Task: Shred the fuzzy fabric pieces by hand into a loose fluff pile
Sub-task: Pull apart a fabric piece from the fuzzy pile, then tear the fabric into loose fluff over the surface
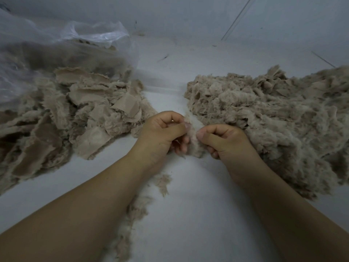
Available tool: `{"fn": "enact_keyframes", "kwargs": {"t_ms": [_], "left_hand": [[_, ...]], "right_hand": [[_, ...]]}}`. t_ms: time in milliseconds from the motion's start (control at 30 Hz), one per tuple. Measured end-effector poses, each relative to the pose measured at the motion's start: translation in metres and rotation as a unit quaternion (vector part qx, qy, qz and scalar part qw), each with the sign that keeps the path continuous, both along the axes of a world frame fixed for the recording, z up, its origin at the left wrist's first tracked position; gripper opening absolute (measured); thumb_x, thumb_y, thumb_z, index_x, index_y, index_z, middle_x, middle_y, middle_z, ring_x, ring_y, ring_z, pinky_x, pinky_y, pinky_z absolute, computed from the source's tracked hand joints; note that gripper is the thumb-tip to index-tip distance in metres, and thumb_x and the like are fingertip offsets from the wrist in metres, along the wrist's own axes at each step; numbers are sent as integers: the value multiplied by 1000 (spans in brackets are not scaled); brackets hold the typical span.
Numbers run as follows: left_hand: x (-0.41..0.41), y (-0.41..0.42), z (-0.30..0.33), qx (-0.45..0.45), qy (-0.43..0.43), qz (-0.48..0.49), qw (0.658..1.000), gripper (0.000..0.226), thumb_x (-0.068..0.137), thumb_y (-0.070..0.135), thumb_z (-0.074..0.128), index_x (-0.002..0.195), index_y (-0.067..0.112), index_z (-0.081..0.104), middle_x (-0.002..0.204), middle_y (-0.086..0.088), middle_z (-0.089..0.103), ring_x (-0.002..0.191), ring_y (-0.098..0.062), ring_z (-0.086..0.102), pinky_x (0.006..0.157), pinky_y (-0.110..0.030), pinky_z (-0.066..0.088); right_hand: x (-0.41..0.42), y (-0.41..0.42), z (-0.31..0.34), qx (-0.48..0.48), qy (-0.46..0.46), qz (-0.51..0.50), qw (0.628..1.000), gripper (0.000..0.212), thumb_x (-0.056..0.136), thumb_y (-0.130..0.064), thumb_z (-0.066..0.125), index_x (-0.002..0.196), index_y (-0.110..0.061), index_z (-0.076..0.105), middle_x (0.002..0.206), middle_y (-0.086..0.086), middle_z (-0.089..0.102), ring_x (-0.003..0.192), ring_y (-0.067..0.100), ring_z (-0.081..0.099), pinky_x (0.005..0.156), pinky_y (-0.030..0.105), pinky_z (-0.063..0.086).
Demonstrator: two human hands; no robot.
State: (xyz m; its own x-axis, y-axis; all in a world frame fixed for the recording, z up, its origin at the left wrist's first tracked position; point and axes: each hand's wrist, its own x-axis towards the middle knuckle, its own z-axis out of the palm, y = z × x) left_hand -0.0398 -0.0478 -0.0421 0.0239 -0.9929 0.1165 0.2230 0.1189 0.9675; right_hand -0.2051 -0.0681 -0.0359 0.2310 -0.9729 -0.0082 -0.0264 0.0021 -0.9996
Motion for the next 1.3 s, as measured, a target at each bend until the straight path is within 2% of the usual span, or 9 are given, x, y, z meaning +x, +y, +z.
{"fn": "enact_keyframes", "kwargs": {"t_ms": [67,233,400,567,767,833,967,1133,1300], "left_hand": [[0,0,0,-12,12,7,1000,10,83,9,65,76,16,62,69,-13,67,54,-26,62,48,-27,43],[-3,-2,-1,-42,42,21,998,8,79,5,66,78,12,62,85,-24,68,77,-40,67,67,-53,50],[-5,-3,-5,-50,14,10,999,10,74,4,70,81,9,68,92,-18,69,85,-32,65,68,-34,56],[-6,-4,-7,-25,-2,-1,1000,9,72,5,68,78,12,65,78,-7,65,70,-23,61,62,-33,51],[-8,-1,-7,-38,-126,19,991,25,74,13,83,87,15,62,66,1,60,54,-18,52,46,-26,46],[-8,-1,-6,-13,-105,25,994,13,84,11,75,79,15,63,59,-4,63,45,-18,55,43,-25,46],[-6,-1,-1,45,-20,49,998,21,96,13,59,75,7,60,57,-9,62,40,-22,54,45,-27,41],[-7,0,0,52,-36,40,997,33,100,24,54,71,6,56,50,-9,56,34,-21,44,38,-22,37],[-8,3,2,49,-84,6,995,39,98,29,57,61,16,61,50,-11,57,35,-21,46,38,-21,38]], "right_hand": [[0,0,1,17,-2,-10,1000,31,89,-9,67,61,-21,73,48,-6,52,42,3,40,41,14,34],[1,-1,2,26,-10,-9,1000,37,94,-28,64,58,-20,73,52,-7,54,41,3,42,39,14,34],[3,-1,3,50,-7,-5,999,38,85,-46,64,58,-22,75,54,-4,59,41,4,46,39,15,36],[1,-4,-1,37,-6,-24,999,46,92,-12,65,47,-18,58,45,-2,48,39,6,38,38,15,31],[0,-5,-4,23,-19,-11,999,43,86,-9,72,48,-19,55,46,0,48,39,6,35,37,15,29],[-1,-5,-5,24,-23,-9,999,40,88,-9,71,53,-19,55,47,-2,49,40,5,36,39,14,31],[-1,-4,-5,28,-13,-14,999,33,86,-8,72,58,-14,56,46,-5,50,39,3,39,39,13,33],[-1,-6,-4,41,-14,-21,999,40,87,-10,70,49,-20,62,49,-4,53,40,3,41,39,13,34],[0,-6,-3,42,-12,-16,999,46,93,-18,63,47,-23,65,50,-4,55,40,3,42,39,14,35]]}}
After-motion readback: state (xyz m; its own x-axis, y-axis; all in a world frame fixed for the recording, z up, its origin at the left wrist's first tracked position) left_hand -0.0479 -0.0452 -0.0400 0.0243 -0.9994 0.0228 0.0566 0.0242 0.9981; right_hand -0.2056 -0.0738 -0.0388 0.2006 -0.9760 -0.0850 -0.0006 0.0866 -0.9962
